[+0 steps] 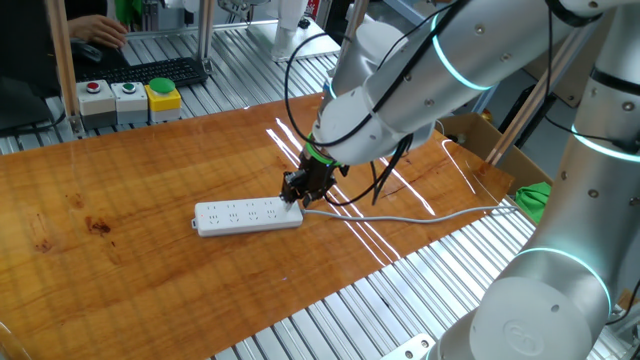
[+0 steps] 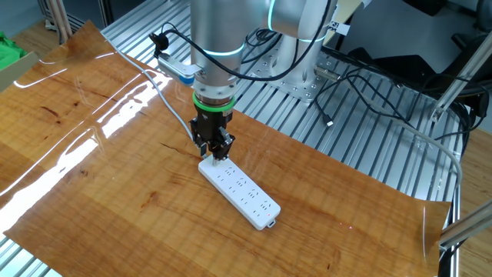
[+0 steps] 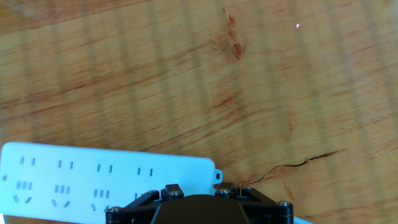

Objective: Turn on the power strip by pressing the button

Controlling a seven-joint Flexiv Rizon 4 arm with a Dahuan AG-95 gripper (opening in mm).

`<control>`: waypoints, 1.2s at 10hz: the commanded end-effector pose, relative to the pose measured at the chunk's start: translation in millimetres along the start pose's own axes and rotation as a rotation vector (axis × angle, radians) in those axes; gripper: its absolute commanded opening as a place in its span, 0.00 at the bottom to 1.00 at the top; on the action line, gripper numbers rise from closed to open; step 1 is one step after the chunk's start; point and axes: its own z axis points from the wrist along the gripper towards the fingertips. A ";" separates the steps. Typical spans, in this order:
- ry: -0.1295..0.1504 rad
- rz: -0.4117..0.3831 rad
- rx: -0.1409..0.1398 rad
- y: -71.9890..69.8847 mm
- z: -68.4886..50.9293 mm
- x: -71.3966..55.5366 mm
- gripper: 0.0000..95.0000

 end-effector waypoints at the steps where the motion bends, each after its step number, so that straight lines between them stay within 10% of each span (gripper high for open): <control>1: 0.004 0.007 0.006 0.4 2.6 0.7 0.40; 7: 0.016 0.008 0.016 5.7 -10.1 -3.2 0.40; 11: 0.055 0.013 0.025 15.6 -45.5 -11.7 0.40; 12: 0.057 -0.012 0.022 17.7 -55.1 -13.7 0.20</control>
